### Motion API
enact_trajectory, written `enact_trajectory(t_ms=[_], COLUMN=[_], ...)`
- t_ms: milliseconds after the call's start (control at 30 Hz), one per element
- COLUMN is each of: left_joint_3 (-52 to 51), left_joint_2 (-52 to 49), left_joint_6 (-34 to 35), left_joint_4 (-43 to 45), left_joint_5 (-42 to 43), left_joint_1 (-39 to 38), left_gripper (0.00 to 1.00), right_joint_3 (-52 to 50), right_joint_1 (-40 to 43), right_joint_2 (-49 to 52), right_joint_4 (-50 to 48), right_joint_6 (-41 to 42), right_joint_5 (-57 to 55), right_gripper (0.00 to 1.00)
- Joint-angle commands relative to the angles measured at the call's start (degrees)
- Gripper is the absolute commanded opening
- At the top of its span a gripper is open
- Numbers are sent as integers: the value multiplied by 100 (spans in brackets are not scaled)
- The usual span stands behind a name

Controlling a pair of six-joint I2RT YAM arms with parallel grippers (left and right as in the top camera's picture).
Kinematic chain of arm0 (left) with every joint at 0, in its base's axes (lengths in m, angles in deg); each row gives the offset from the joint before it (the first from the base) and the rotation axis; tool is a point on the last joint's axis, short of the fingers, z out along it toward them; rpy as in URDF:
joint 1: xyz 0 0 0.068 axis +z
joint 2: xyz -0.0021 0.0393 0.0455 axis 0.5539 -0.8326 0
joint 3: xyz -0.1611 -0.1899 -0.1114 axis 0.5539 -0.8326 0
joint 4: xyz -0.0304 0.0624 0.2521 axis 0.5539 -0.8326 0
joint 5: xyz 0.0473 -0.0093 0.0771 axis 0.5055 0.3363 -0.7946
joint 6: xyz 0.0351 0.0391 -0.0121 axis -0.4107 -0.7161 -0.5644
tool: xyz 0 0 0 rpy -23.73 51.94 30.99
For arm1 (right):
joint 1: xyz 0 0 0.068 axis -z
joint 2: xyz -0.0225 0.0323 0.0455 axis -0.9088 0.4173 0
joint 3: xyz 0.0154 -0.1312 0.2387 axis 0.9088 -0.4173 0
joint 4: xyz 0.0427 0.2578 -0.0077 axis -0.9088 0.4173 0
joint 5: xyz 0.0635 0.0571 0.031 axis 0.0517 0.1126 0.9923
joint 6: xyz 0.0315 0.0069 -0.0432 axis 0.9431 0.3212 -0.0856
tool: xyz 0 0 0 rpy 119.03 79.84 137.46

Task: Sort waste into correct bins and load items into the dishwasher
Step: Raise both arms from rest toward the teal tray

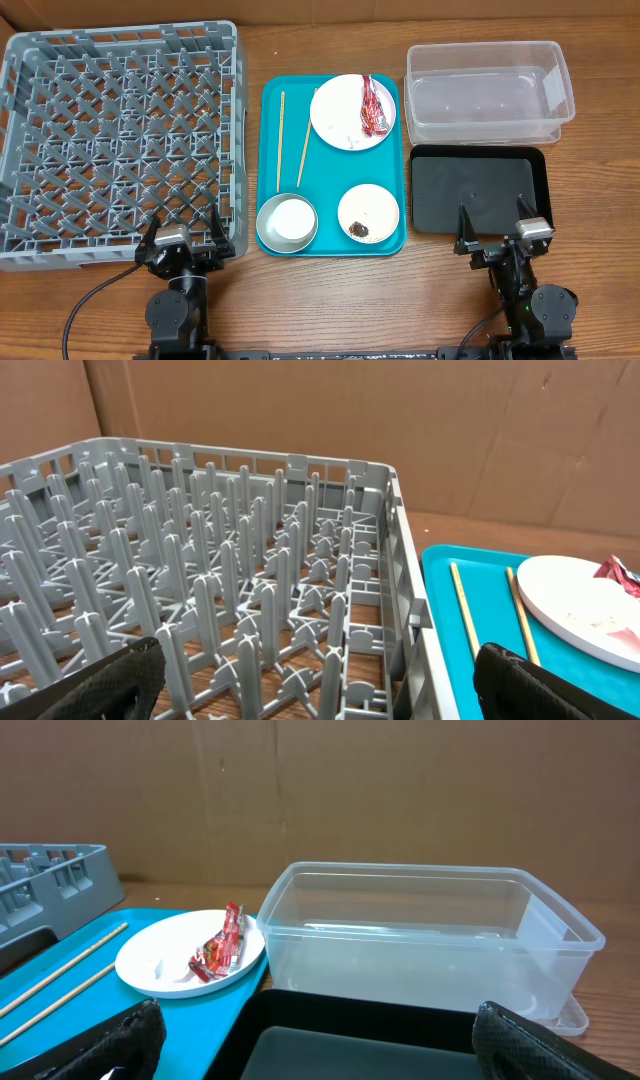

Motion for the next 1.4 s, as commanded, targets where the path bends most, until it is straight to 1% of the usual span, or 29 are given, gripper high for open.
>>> enact_trajectory(t_ms=[0,67,467,633,800,900,1000,1100,1167,1233,1367], left_joint_3=[-17,-17,-17,-17,-17,-17,-17,-13,48,240,1027], left_joint_2=[22,22,22,22,22,22,22,22,22,22,-149], left_joint_6=[-118,-116,-109,-111,-111,-109,-105,-2,116,280,278], left_joint_4=[7,26,24,24,26,70,308,870,1062,1021,472], left_joint_5=[28,-168,-59,728,1217,1274,1427,1843,2024,2133,2516], left_joint_1=[33,33,26,26,26,24,24,24,24,24,24], left_gripper=[100,100,100,100,100,100,100,100,100,100,100], right_joint_3=[-59,-59,-59,-59,-59,-59,-57,63,234,446,1121], right_joint_1=[9,9,9,9,9,9,9,9,9,9,9], right_joint_2=[-31,-31,-31,-31,-31,-31,-31,-31,-31,-28,131], right_joint_4=[-26,-26,-26,-35,-35,-98,-188,-245,-247,-225,13], right_joint_6=[-7,-7,-7,-7,-7,-4,-4,24,348,774,1071], right_joint_5=[33,33,33,37,55,122,345,671,743,743,863], right_gripper=[100,100,100,100,100,100,100,100,100,100,100])
